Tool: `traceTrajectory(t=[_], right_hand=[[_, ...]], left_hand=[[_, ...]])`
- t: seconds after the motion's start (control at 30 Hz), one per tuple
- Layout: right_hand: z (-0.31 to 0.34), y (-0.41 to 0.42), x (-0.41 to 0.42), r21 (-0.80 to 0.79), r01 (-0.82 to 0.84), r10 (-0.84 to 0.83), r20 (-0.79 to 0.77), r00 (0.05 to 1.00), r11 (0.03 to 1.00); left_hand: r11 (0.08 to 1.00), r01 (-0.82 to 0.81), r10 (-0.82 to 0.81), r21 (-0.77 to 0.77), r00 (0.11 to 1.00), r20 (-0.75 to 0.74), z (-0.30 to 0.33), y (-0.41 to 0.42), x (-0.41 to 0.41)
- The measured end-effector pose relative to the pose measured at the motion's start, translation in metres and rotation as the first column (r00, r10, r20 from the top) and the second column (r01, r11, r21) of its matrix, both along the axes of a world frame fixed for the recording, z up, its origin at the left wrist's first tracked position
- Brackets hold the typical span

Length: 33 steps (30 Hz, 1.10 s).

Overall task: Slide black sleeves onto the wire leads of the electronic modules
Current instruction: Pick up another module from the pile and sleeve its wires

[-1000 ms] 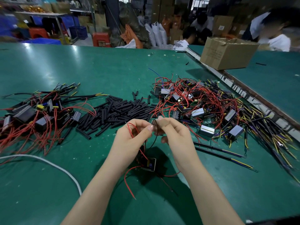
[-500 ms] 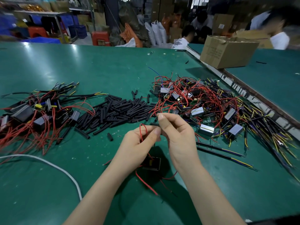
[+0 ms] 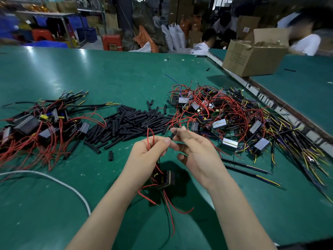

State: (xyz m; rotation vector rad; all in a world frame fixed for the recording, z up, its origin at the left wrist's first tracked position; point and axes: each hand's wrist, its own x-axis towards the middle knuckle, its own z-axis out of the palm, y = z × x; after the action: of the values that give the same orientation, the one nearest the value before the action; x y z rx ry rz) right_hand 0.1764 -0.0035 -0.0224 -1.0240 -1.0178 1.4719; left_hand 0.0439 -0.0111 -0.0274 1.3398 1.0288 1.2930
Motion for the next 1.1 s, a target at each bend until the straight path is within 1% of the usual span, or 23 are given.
traceTrajectory(t=[0.13,0.23,0.3,0.43,0.53,0.67,0.77,0.83,0.9,0.93,1.0,1.1], right_hand=[[-0.002,0.000,0.001,0.027,0.003,-0.004,0.068,0.998,1.000],[-0.001,-0.001,0.002,0.058,-0.024,0.025,-0.014,1.000,0.998],[0.000,-0.001,0.003,0.066,-0.037,0.039,-0.035,0.999,0.997],[0.000,0.000,0.003,0.079,-0.004,0.012,-0.102,0.995,0.997],[0.000,0.000,-0.002,0.106,0.105,-0.094,-0.112,0.989,0.989],[-0.006,-0.001,-0.010,0.117,0.333,-0.334,-0.013,0.943,0.936],[-0.008,-0.003,-0.014,0.187,0.396,-0.412,0.056,0.910,0.899],[-0.007,-0.003,-0.013,0.150,0.357,-0.372,0.093,0.923,0.922],[-0.004,-0.002,-0.010,0.107,0.257,-0.268,0.097,0.959,0.960],[-0.004,-0.001,-0.008,0.119,0.220,-0.231,0.089,0.969,0.968],[-0.002,0.000,-0.003,0.134,0.201,-0.214,0.092,0.972,0.970],[-0.002,0.000,0.002,0.083,0.189,-0.197,0.102,0.975,0.978]], left_hand=[[1.000,0.007,-0.006,-0.027,1.000,0.030,0.001,-0.002,0.000],[0.999,0.005,-0.002,-0.051,0.998,0.061,0.002,-0.001,0.000],[0.997,0.006,0.000,-0.074,0.997,0.082,0.001,0.000,0.000],[0.991,0.036,-0.023,-0.130,0.994,0.104,0.000,-0.001,-0.001],[0.988,0.050,-0.031,-0.148,0.991,0.129,-0.001,0.000,0.000],[0.991,0.081,-0.074,-0.110,0.995,0.066,-0.001,-0.001,0.003],[0.993,0.068,-0.067,-0.095,0.998,0.019,-0.002,0.000,0.005],[0.994,0.056,-0.054,-0.093,0.998,0.018,-0.003,0.001,0.005],[0.995,0.045,-0.041,-0.089,0.998,0.046,-0.004,0.002,0.002],[0.995,0.047,-0.042,-0.085,0.997,0.064,-0.005,0.002,0.001],[0.995,0.059,-0.053,-0.077,0.995,0.083,-0.005,0.001,-0.001],[0.994,0.060,-0.050,-0.090,0.992,0.114,-0.004,0.002,-0.001]])
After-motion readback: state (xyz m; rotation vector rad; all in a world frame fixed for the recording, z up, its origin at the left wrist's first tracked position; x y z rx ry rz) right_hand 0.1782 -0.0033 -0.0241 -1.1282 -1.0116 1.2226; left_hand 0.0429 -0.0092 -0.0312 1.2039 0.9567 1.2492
